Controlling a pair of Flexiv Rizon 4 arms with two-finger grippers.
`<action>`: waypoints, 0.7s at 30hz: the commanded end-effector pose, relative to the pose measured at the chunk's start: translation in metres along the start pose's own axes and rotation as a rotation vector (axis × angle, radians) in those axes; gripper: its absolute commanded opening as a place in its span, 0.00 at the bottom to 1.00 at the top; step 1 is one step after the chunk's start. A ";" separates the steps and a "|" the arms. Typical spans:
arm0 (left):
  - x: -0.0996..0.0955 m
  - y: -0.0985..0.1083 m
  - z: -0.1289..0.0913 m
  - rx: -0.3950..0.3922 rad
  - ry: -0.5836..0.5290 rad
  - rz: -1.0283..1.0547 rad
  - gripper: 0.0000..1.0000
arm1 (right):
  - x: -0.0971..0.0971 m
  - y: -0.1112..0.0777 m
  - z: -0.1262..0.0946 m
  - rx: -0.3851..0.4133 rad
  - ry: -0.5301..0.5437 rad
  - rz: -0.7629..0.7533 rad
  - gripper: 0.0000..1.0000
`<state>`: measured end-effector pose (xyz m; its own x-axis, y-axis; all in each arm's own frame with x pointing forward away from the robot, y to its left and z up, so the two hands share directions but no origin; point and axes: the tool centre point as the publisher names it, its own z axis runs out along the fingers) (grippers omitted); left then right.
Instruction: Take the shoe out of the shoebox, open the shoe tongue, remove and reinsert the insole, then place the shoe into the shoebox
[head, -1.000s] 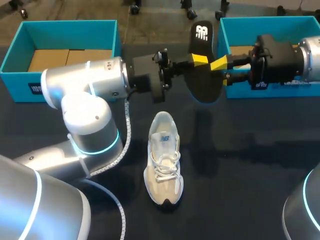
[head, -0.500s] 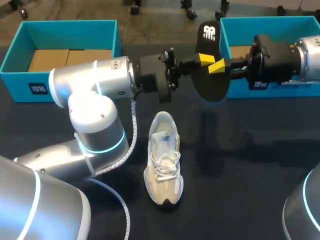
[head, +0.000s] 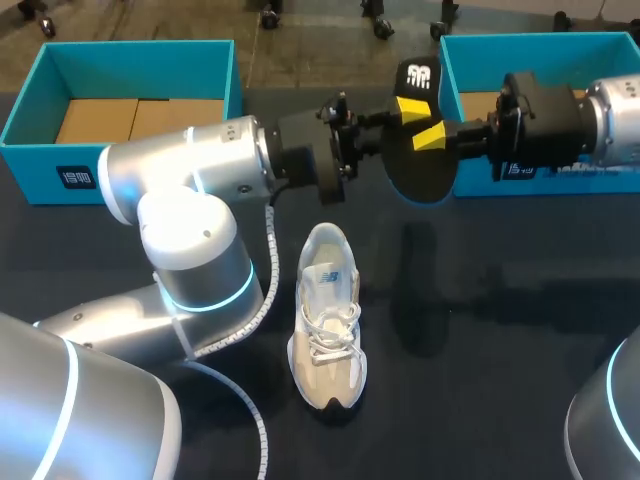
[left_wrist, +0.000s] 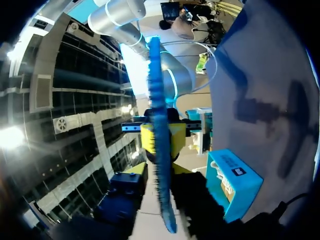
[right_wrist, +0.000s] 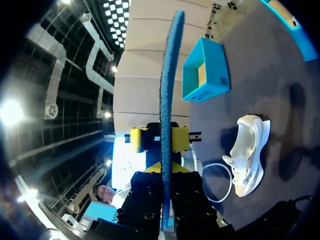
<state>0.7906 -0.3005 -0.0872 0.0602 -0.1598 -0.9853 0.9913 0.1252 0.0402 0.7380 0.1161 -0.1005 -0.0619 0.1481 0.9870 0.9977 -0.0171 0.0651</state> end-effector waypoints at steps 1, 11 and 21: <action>-0.007 0.000 -0.013 -0.023 0.020 -0.056 1.00 | -0.004 0.000 -0.003 -0.015 0.001 -0.034 0.00; 0.002 0.010 -0.057 -0.063 0.132 -0.221 1.00 | -0.006 0.009 -0.008 -0.014 -0.044 -0.158 0.00; 0.007 0.016 -0.105 -0.144 0.220 -0.346 1.00 | -0.008 0.016 -0.013 -0.062 -0.048 -0.222 0.00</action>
<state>0.8066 -0.2225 -0.1133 -0.2958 -0.0529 -0.9538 0.9258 0.2300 -0.2999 0.7562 0.0994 -0.1044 -0.2746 0.2015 0.9402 0.9575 -0.0329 0.2866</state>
